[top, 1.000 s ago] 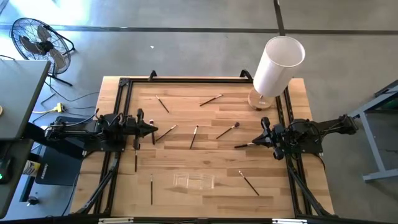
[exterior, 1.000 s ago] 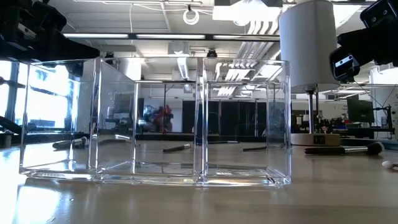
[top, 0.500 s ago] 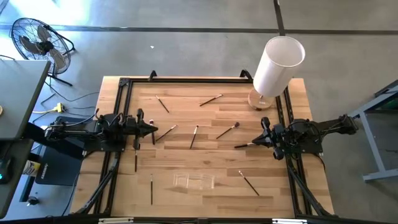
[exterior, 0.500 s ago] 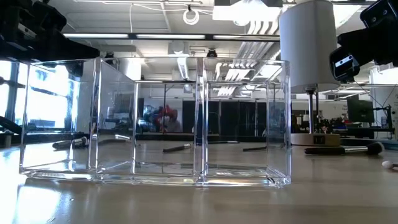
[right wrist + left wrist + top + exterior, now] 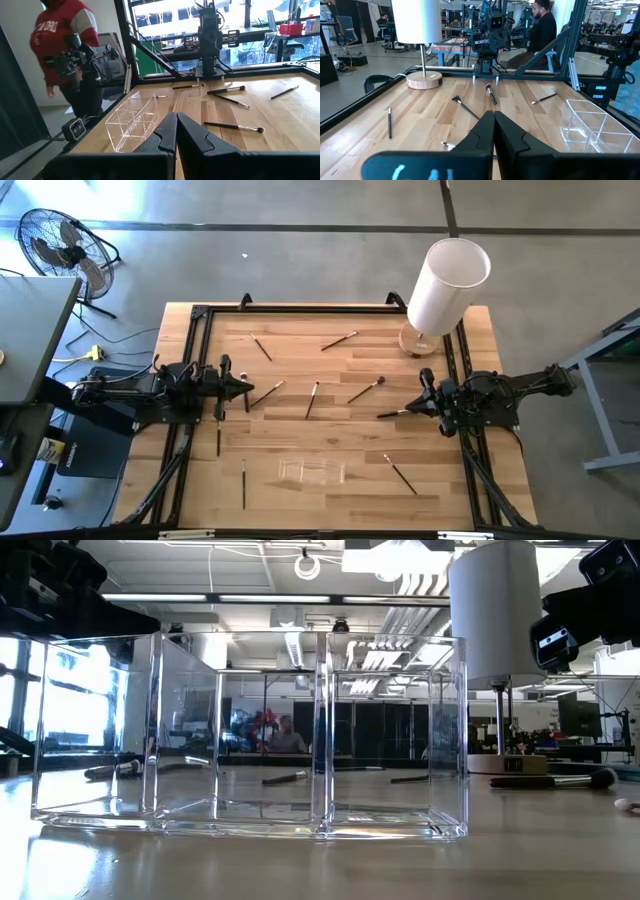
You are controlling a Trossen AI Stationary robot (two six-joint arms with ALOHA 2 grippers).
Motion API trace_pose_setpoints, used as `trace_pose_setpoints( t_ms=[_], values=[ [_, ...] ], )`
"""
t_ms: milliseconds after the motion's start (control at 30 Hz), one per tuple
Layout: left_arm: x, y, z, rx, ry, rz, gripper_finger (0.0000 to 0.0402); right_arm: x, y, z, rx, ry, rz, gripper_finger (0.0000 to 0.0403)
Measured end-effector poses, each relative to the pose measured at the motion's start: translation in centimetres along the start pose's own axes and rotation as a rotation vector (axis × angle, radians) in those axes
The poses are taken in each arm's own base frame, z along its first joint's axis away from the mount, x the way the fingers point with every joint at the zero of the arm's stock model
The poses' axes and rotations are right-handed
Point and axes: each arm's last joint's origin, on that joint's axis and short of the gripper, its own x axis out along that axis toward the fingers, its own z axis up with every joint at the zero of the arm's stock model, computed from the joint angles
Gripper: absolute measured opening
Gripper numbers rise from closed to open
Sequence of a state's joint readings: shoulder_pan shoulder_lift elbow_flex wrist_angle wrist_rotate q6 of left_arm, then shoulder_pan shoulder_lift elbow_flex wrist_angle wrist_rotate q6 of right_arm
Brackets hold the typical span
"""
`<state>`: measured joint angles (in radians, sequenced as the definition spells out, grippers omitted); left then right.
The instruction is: Put items in baskets/containers
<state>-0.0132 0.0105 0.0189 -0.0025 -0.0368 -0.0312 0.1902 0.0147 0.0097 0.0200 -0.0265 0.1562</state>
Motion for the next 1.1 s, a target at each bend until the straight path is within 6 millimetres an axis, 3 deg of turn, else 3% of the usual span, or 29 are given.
trace_pose_setpoints(
  t_ms=[1100],
  values=[
    [-0.02,-0.10,0.11,-0.001,-0.002,-0.034,0.0000,0.00,0.00,0.02,0.000,-0.001,0.000,0.0005]
  ],
)
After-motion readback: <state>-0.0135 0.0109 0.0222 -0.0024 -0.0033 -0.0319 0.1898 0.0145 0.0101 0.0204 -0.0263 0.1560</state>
